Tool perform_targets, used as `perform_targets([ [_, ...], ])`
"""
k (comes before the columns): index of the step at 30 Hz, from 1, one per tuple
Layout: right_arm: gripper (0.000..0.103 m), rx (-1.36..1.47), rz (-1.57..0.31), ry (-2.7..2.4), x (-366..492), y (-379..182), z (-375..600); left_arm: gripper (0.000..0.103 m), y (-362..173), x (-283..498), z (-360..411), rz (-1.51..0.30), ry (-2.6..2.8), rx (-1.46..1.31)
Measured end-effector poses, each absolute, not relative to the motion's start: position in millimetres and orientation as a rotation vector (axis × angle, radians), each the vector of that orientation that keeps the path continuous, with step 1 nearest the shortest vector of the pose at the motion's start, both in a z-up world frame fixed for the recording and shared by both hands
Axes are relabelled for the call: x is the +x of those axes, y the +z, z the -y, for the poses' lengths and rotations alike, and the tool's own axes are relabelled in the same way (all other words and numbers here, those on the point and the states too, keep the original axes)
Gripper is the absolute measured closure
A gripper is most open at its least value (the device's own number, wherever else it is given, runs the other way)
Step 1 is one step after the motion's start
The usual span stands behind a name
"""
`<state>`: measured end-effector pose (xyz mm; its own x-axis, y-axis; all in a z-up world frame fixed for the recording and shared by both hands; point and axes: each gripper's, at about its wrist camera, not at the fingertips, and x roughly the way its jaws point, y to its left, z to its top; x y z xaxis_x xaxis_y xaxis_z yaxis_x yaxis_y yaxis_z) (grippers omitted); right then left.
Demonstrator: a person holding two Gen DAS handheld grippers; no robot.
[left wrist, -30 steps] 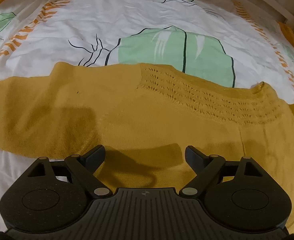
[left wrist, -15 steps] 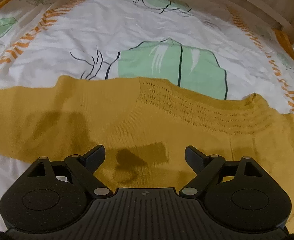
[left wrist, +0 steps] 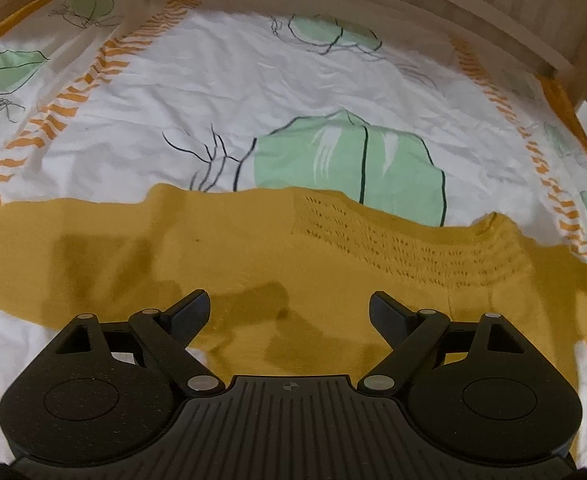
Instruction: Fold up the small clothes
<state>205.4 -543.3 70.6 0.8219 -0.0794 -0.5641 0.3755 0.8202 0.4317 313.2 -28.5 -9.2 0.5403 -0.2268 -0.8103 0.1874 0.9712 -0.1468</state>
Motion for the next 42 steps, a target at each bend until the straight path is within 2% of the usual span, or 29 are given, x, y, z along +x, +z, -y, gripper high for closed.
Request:
perform_targets([
  [9,0.087,0.519,-0.570,0.039,244.8,74.5,401.1,0.016,7.8,314.5,-7.8,-0.948,-0.230,-0.113],
  [22,0.086,0.425,-0.705,0.224,267.4,-12.2,233.2,0.016,14.0,323.3,-59.6,-0.938,-0.145,-0.214],
  [25,0.076,0.377,-0.729,0.266,264.2,-29.1,206.0,0.016,11.9,325.5,-63.4,-0.946,-0.141,-0.226],
  [28,0.076,0.370,-0.750,0.321,262.0,-40.4,193.3,0.016,10.4,326.0,-62.1,-0.952,-0.144,-0.225],
  [29,0.068,0.361,-0.758,0.335,260.6,-43.2,191.0,0.016,9.8,325.8,-61.3,-0.953,-0.147,-0.222],
  [30,0.054,0.352,-0.760,0.344,257.9,-44.6,191.7,0.016,8.6,326.2,-59.2,-0.956,-0.149,-0.217],
  [32,0.045,0.333,-0.755,0.353,251.1,-44.6,196.8,0.016,5.4,327.3,-55.8,-0.963,-0.154,-0.211],
  [35,0.041,0.297,-0.750,0.339,241.4,-42.9,211.7,0.016,-1.1,328.3,-49.0,-0.979,-0.171,-0.216],
  [38,0.027,0.248,-0.754,0.305,233.9,-45.8,232.8,0.016,-7.9,329.2,-39.7,-0.998,-0.198,-0.215],
  [40,0.024,0.223,-0.756,0.271,224.7,-49.2,251.5,0.016,-12.0,328.7,-31.4,-1.005,-0.217,-0.200],
  [42,0.013,0.211,-0.767,0.237,219.0,-50.9,269.7,0.016,-16.5,327.6,-22.4,-1.011,-0.236,-0.181],
])
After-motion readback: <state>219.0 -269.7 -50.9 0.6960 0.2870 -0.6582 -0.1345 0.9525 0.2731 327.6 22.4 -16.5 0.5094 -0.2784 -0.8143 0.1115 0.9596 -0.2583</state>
